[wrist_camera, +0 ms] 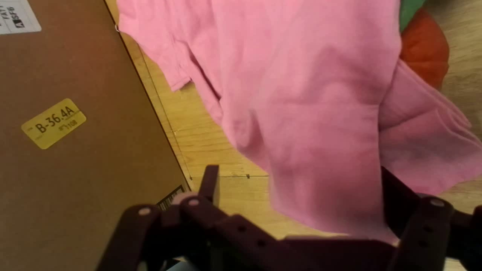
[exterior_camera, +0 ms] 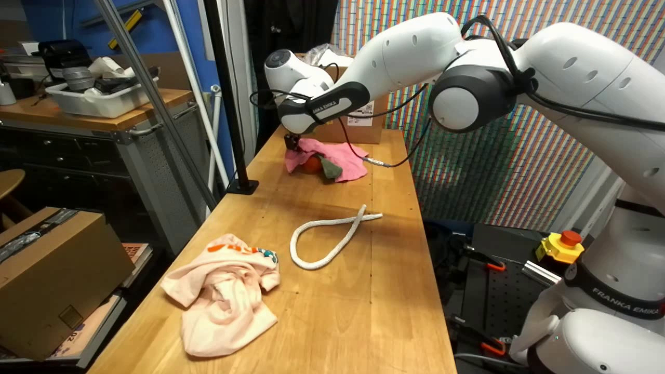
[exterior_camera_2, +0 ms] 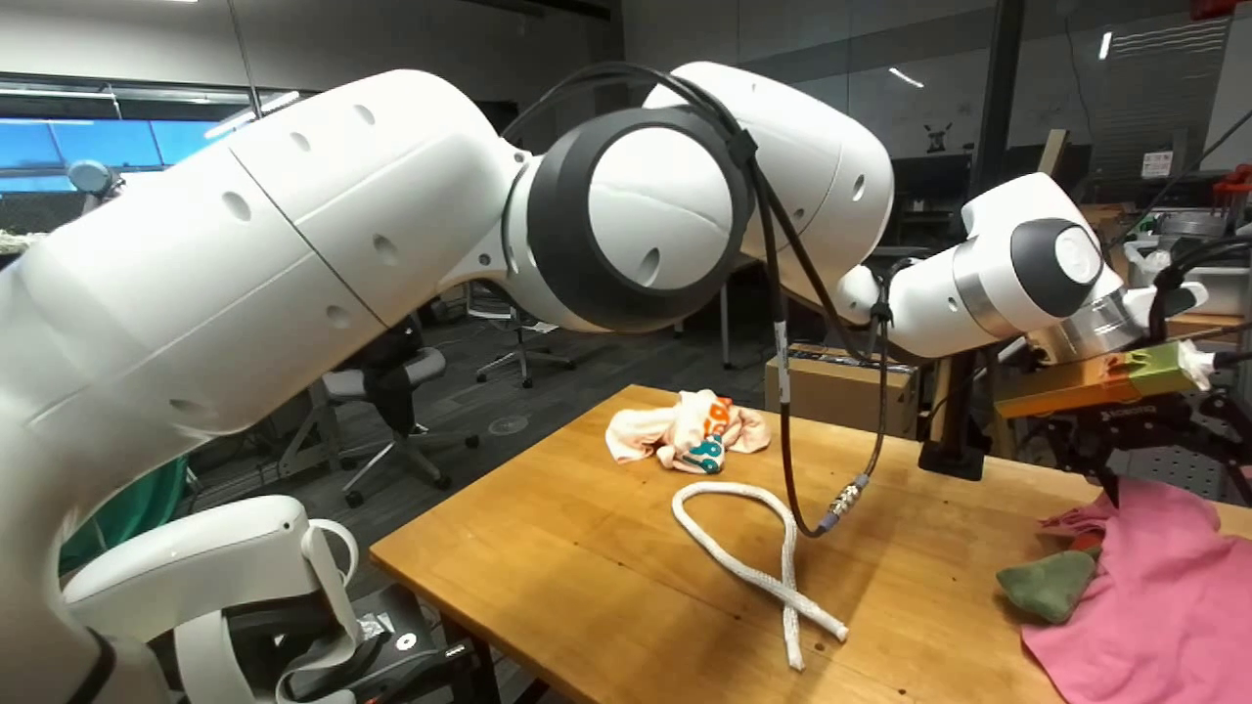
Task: Move the pink shirt to the left then move the peach colored shirts to the right then move the turnip plushie to the left
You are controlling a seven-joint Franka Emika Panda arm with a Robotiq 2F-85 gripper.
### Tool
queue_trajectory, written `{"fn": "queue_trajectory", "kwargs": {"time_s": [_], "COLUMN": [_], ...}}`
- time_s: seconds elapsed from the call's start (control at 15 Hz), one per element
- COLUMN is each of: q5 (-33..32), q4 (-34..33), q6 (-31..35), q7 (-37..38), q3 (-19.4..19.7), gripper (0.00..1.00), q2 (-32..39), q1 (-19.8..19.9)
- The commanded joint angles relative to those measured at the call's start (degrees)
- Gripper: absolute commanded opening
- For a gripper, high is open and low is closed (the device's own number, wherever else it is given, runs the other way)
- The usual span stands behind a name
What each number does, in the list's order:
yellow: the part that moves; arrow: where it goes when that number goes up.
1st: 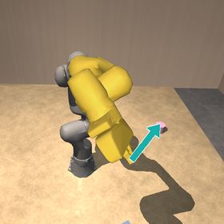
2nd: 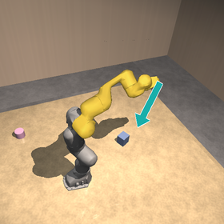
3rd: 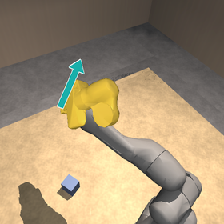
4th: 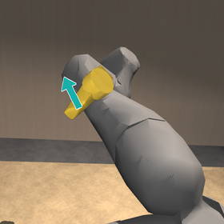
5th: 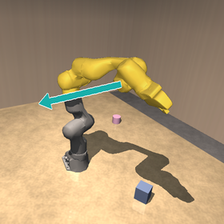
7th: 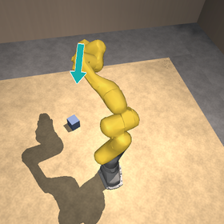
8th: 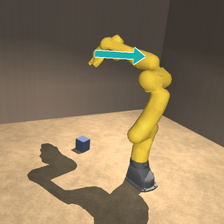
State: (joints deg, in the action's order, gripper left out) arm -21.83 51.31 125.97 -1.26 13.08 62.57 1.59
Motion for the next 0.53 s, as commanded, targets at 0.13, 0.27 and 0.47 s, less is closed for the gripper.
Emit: {"fn": "queue_trajectory", "kwargs": {"time_s": [0.13, 0.27, 0.47], "q5": [-0.1, 0.1, 0.3], "q4": [-8.7, -10.1, -11.7], "q6": [-1.9, -2.1, -2.8], "q7": [-0.4, -0.2, -0.5], "q3": [1.0, 1.1, 1.0], "gripper": [1.0, 0.74, 0.6], "q2": [4.9, 5.7, 6.4], "q1": [0.5, 0.8, 1.3]}}
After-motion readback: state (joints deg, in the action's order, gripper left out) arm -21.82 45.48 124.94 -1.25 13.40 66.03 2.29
